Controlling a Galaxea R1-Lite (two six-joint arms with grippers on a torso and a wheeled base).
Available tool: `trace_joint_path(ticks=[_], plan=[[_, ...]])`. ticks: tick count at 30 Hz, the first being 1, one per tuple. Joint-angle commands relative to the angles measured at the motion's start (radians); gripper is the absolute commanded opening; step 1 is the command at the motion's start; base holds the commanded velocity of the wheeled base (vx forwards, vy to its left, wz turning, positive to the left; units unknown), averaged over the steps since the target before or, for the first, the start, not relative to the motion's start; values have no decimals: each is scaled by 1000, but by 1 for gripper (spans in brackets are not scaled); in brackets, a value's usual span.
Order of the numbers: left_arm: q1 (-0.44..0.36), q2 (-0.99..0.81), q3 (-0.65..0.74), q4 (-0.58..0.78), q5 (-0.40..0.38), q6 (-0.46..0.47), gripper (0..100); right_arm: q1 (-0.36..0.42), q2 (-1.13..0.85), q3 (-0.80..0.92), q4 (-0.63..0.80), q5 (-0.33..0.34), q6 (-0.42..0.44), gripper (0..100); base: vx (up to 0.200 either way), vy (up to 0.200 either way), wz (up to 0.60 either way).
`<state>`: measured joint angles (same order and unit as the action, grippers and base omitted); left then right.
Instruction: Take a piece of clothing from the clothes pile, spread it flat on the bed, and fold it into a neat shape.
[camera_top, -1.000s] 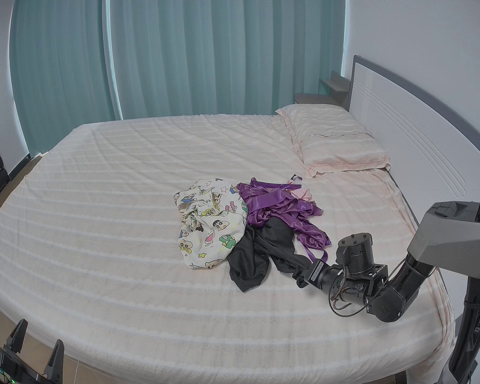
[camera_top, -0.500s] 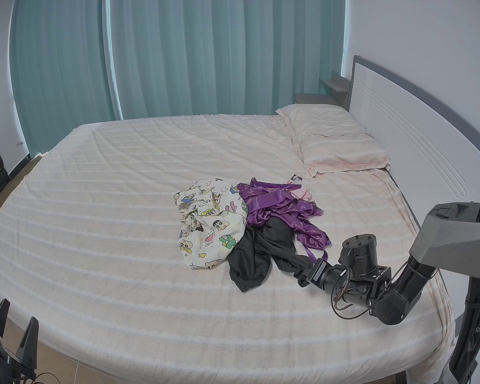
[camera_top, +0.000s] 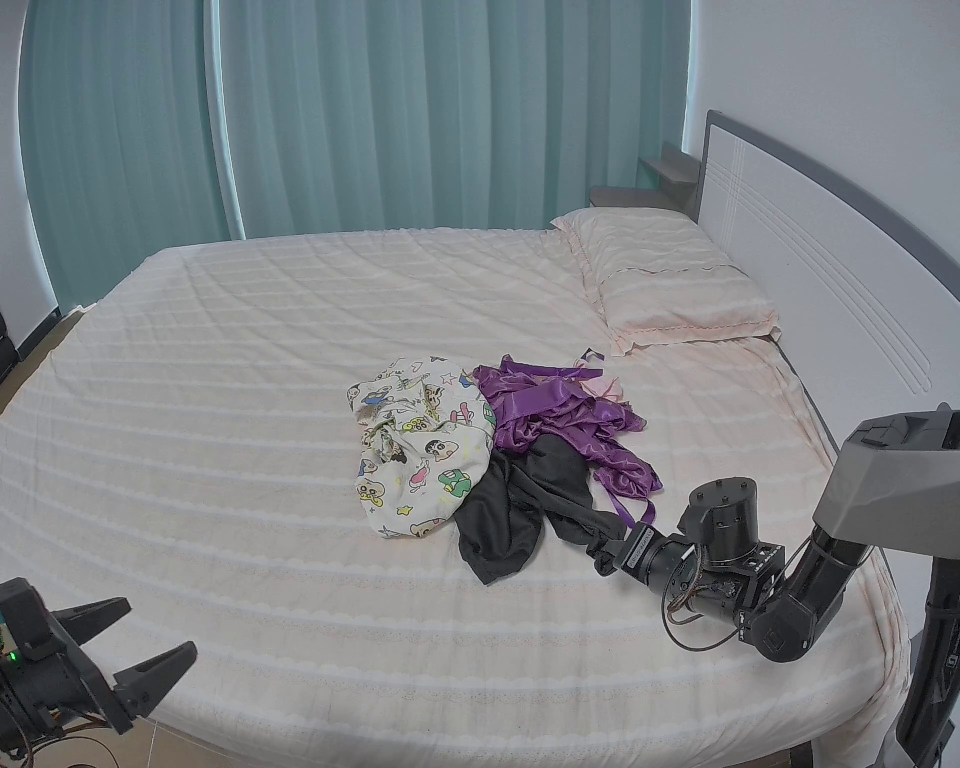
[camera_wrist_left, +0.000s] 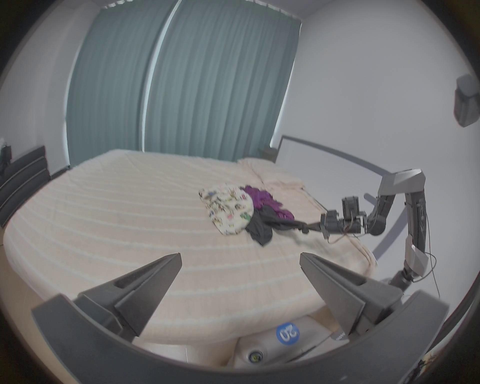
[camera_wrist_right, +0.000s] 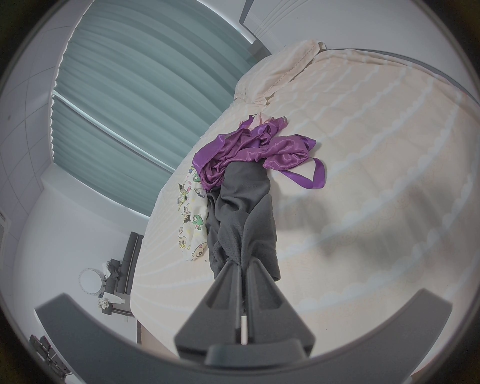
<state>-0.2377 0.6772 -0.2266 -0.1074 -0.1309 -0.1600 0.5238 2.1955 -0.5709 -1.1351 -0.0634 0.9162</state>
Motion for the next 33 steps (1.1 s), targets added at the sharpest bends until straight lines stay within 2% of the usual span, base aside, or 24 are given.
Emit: trace_joint_path(ticks=[1, 4, 10, 13, 16, 21, 30, 33], plan=[[-75, 262, 3, -46, -10, -7, 100, 5, 15, 16, -22, -1, -2, 0, 0, 0, 0], [-120, 367, 0, -103, -13, -16, 100, 5, 9, 22, -22, -1, -2, 0, 0, 0, 0], [-147, 535, -4, -219, -12, -18, 100, 5, 6, 23, -23, -3, -2, 0, 0, 0, 0], [-173, 633, -8, -298, -7, -49, 100, 5, 6, 25, -23, -3, -2, 0, 0, 0, 0], [-226, 752, -22, -411, -6, -158, 100, 7, 4, 29, -25, -3, -5, 0, 0, 0, 0], [-261, 867, -43, -538, 2, -260, 100, 7, 4, 32, -34, -3, -5, 0, 0, 0, 0], [-262, 1039, -115, -603, 11, -308, 100, 13, 6, 35, -35, -3, -5, 0, 0, 0, 0], [-269, 1107, -160, -627, 54, -322, 100, 16, 6, 42, -35, -3, -5, 0, 0, 0, 0]])
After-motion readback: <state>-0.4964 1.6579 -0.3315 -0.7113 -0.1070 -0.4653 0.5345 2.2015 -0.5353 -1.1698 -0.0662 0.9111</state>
